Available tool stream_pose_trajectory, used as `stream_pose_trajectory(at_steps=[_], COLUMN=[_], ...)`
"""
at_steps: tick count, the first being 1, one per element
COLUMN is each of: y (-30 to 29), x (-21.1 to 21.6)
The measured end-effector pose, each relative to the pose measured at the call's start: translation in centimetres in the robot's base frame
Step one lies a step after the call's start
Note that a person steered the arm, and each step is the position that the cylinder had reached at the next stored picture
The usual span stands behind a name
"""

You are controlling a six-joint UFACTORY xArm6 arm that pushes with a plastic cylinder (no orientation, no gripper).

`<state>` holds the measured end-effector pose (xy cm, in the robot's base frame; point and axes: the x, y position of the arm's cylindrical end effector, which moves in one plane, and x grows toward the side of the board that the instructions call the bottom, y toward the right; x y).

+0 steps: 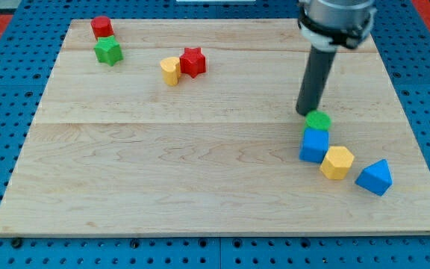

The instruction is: Slide the red star to the center

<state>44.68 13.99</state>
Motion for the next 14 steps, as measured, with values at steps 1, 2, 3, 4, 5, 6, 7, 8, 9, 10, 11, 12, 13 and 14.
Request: stream_pose_trajectory(at_steps=[1, 2, 3, 4, 5, 6, 7, 8, 9, 10, 11, 12, 13, 14], y=[0.1, 0.9, -0.7, -4.2, -9.3, -16.6, -18.6, -18.6, -20.5, -21.7, -24.3, -24.6, -26.9, -27.4], x=[1.0, -0.1, -4.7, -11.7, -16.8, -17.1, -12.8, -7.6, -7.9, -8.4, -6.7, -4.1, -3.7, -2.4])
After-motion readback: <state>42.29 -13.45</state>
